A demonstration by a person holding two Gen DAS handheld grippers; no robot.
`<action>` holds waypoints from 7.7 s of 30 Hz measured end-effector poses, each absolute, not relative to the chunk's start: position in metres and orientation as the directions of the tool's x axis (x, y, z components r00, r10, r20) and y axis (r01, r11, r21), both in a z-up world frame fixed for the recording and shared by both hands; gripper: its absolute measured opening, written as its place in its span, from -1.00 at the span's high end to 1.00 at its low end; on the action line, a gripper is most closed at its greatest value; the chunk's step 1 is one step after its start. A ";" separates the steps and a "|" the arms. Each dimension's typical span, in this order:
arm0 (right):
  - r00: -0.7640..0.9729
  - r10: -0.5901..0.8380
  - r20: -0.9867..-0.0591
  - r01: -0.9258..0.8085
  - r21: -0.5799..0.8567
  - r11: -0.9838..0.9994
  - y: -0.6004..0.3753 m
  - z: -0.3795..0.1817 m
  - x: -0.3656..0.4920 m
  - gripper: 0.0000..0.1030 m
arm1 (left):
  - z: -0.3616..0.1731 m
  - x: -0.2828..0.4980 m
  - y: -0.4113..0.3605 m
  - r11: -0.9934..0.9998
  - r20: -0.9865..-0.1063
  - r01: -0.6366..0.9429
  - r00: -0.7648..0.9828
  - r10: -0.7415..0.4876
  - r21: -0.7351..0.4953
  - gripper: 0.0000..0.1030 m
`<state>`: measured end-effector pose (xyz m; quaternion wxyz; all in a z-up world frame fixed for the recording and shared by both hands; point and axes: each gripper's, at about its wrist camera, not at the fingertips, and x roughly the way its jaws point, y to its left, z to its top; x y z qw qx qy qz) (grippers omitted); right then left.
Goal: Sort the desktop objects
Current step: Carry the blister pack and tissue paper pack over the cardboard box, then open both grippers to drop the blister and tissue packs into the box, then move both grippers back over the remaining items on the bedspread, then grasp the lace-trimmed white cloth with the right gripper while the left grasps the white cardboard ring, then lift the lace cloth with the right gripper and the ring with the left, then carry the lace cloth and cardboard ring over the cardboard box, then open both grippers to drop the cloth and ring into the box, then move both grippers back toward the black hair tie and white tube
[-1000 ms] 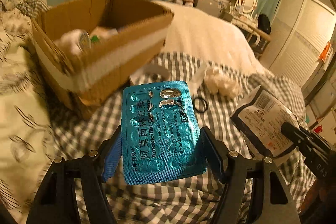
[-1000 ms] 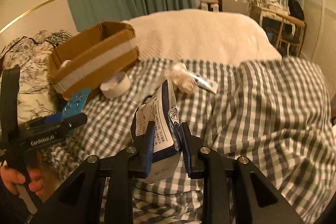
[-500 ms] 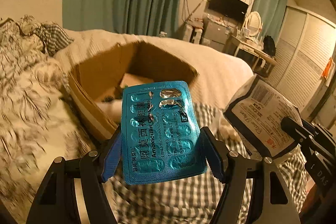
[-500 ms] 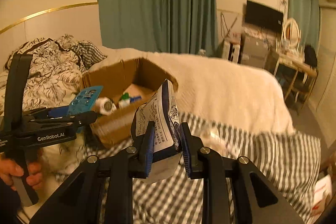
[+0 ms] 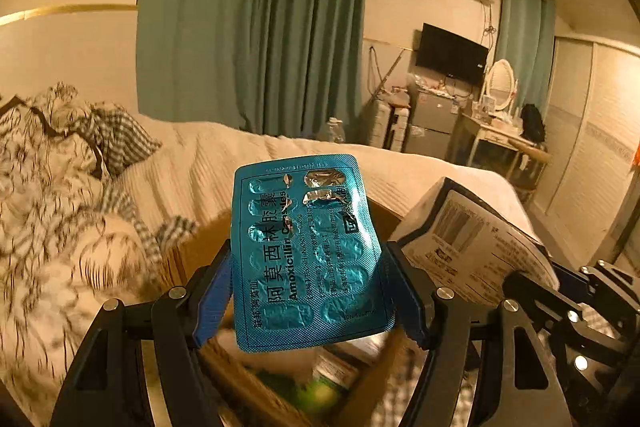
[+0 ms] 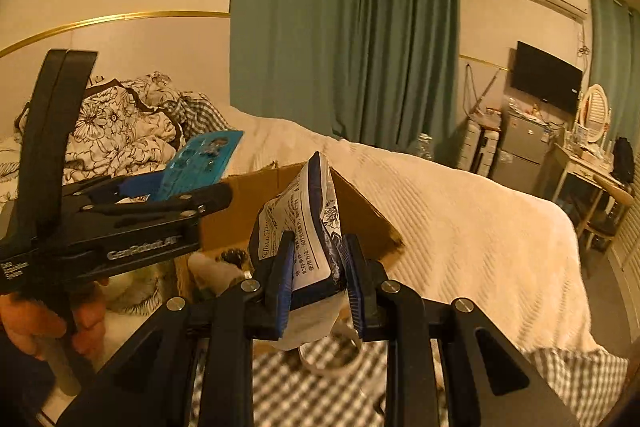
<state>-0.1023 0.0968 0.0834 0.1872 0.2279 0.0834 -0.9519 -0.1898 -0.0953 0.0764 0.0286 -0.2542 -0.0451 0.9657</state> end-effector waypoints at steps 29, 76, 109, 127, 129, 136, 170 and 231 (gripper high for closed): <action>-0.860 -0.194 -0.473 0.219 0.002 -0.976 0.179 0.080 -0.089 -0.22 | 0.031 -0.167 -0.091 -0.990 -0.579 -0.033 -0.808 0.108 -0.139 -0.94; -0.651 -0.153 -0.744 0.150 0.071 -0.986 0.311 -0.105 -0.144 0.10 | -0.129 -0.203 0.057 -0.991 -0.737 0.040 -0.672 0.071 -0.131 -1.00; -0.694 -0.146 -0.705 0.131 0.075 -0.988 0.288 -0.074 -0.019 0.65 | -0.097 -0.087 0.029 -0.984 -0.744 -0.064 -0.646 0.168 -0.167 -0.66; -0.688 -0.095 -0.720 0.143 -0.006 -0.990 0.289 -0.034 0.025 0.64 | -0.047 -0.054 0.000 -0.985 -0.682 -0.101 -0.711 0.170 -0.141 -0.66; -0.654 -0.091 -0.751 0.131 0.005 -0.991 0.295 -0.052 0.027 0.64 | -0.050 -0.051 0.001 -0.985 -0.681 -0.105 -0.712 0.171 -0.137 -0.66; -0.589 -0.109 -0.801 0.034 0.111 -0.993 0.318 -0.087 0.029 0.06 | -0.069 -0.050 0.000 -0.985 -0.692 -0.108 -0.701 0.171 -0.134 -0.66; -0.768 -0.221 -0.601 0.241 0.049 -0.969 0.257 0.043 0.030 0.50 | 0.040 -0.053 -0.037 -0.987 -0.513 -0.107 -0.844 0.155 -0.122 -0.66; -0.847 -0.102 -0.521 0.069 0.081 -0.994 0.299 0.067 0.003 -0.19 | 0.016 -0.067 0.043 -0.988 -0.588 -0.147 -0.795 0.148 -0.049 -1.00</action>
